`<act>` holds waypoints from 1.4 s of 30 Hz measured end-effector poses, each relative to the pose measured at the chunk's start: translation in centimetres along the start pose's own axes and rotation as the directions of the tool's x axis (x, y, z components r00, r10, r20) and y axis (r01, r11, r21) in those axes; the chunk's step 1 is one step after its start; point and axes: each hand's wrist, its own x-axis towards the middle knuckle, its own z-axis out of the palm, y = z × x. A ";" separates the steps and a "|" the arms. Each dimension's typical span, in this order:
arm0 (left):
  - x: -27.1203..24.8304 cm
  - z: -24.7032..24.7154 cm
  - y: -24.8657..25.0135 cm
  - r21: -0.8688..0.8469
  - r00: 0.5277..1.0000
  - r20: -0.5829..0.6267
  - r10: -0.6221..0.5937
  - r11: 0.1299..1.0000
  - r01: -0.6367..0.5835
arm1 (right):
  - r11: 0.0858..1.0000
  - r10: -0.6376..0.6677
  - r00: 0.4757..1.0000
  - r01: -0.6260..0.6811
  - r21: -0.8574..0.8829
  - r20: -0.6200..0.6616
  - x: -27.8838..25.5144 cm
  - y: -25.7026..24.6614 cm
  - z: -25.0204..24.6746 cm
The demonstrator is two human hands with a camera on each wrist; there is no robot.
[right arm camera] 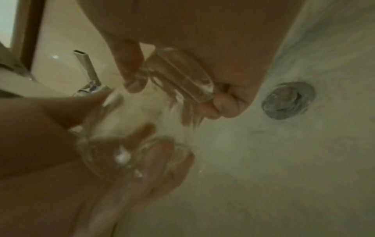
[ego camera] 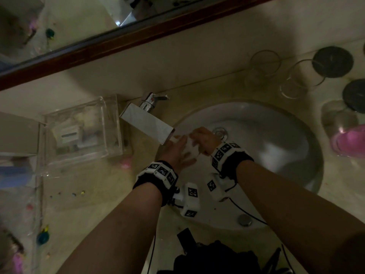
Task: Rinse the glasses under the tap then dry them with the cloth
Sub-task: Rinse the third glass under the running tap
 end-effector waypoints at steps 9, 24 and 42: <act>0.0 -0.6 -0.2 -0.021 0.999 0.038 -0.022 1.000 0.022 | 0.985 -0.053 0.995 0.065 -0.161 0.079 -0.3 -0.6 -0.4; 0.5 -1.0 -0.2 0.023 0.999 0.011 0.039 0.999 -0.039 | 0.994 -0.044 0.997 0.050 -0.101 0.063 0.5 -0.7 0.5; 0.4 -1.4 0.5 0.017 0.999 -0.038 -0.023 1.000 0.024 | 0.966 0.228 0.971 -0.235 0.106 0.067 0.1 -1.0 1.0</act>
